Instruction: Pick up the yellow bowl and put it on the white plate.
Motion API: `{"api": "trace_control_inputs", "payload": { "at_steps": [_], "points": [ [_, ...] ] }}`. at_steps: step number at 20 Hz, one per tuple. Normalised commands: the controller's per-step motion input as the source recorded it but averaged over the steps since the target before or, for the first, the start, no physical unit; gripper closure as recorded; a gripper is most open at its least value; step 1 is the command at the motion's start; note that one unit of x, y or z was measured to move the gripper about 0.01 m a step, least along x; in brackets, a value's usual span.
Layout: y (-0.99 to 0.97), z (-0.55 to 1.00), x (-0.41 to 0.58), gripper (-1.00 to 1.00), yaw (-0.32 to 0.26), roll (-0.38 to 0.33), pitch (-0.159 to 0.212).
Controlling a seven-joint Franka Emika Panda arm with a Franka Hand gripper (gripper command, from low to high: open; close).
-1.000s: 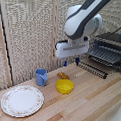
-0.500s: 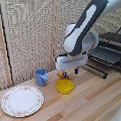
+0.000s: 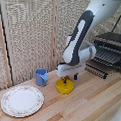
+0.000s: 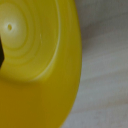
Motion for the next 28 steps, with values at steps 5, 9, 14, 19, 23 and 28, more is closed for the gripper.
{"api": "trace_control_inputs", "payload": {
  "at_steps": [5, 9, 14, 19, 23, 28],
  "points": [
    [-0.06, -0.26, 0.001, 1.0, 0.036, -0.016, 0.0],
    [0.0, -0.12, -0.024, 1.0, 0.0, -0.002, 0.006],
    [0.0, -0.01, -0.002, 1.0, 0.007, -0.003, -0.036],
    [0.01, 0.0, -0.059, 1.0, 0.052, 0.009, -0.04],
    [0.05, 0.1, -0.125, 1.0, 0.07, 0.047, -0.003],
    [0.06, 0.46, -0.07, 1.0, 0.048, 0.108, 0.0]
  ]
}}
